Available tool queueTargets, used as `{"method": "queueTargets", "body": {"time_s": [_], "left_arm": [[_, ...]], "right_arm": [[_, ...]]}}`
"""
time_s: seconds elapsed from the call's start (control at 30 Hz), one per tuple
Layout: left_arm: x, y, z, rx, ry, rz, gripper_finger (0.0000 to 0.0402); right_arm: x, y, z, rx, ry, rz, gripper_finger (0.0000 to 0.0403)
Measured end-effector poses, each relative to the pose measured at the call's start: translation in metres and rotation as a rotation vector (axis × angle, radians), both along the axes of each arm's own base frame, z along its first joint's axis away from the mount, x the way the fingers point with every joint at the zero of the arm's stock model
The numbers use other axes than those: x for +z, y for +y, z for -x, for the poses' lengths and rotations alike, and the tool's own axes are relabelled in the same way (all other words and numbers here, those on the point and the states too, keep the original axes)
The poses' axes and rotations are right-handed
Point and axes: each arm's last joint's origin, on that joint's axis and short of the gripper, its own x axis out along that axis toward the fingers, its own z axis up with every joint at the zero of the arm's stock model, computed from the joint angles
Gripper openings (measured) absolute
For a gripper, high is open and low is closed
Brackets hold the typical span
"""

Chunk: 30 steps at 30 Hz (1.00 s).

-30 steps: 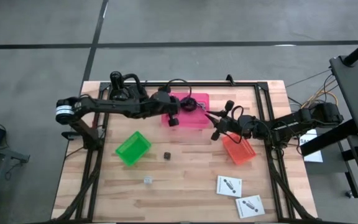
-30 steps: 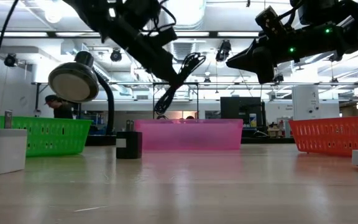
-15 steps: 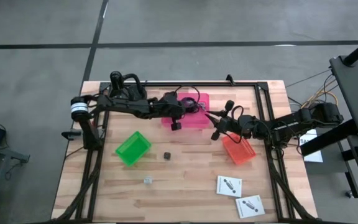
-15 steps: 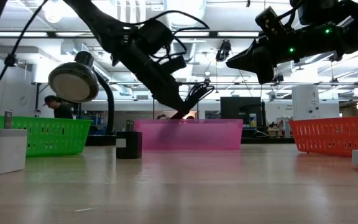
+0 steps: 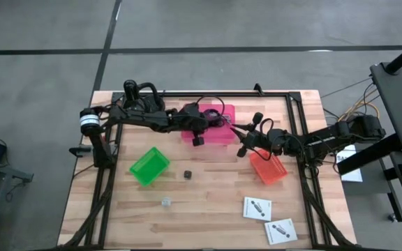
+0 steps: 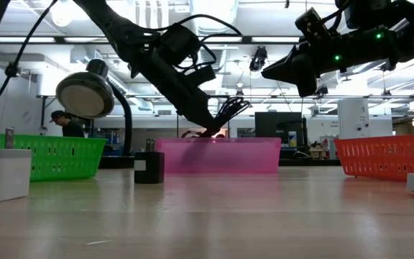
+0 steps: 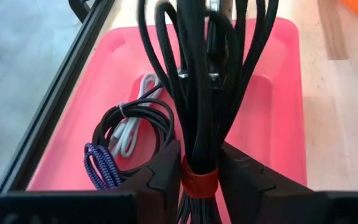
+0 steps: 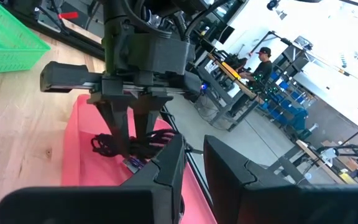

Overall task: Pick and place items into bin
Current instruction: Put the black charger cable into the pink bin, then put the white charger adapter into the green bin

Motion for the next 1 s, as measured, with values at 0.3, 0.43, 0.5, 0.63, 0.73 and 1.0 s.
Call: {"method": "queueTargets", "body": {"time_s": [0.3,0.43,0.5,0.63,0.73,1.0], "left_arm": [[0.001,0.000,0.000,0.006,-0.005,0.005,0.0124],[0.007,-0.001,0.002,0.005,-0.019,0.000,0.0125],[0.014,-0.003,0.004,0.001,-0.037,-0.004,0.0125],[0.029,-0.016,0.009,-0.005,-0.059,0.025,0.0125],[0.041,-0.032,0.019,-0.021,-0.028,0.065,0.0125],[0.068,-0.087,0.036,-0.084,-0.047,0.193,0.0125]], "right_arm": [[0.000,0.000,0.000,0.000,0.000,0.000,0.0052],[0.000,0.000,0.000,0.000,0.000,0.000,0.0052],[0.000,0.000,0.000,0.000,0.000,0.000,0.0052],[0.000,0.000,0.000,0.000,0.001,0.000,0.0052],[0.000,0.000,0.000,0.000,0.001,0.000,0.0052],[0.000,0.000,0.000,0.000,0.004,0.003,0.0052]]}}
